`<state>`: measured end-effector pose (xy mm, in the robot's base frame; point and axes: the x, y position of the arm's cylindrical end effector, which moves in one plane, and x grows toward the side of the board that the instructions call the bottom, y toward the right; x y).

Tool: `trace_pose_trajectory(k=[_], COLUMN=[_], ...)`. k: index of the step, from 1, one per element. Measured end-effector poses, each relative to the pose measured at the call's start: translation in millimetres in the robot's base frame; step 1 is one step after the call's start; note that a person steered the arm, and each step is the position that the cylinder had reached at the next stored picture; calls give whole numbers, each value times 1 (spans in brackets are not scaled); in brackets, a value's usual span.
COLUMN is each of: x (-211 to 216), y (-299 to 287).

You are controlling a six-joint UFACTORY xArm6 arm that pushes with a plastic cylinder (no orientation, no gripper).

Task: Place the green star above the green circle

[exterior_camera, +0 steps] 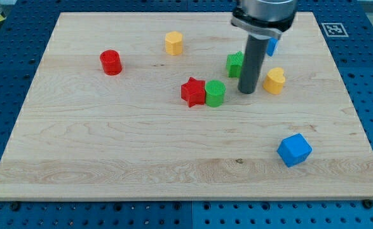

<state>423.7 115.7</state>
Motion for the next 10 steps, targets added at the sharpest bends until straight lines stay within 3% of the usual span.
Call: trace_pose_trajectory(k=[5,10], x=[-78,-78], y=[19,-28])
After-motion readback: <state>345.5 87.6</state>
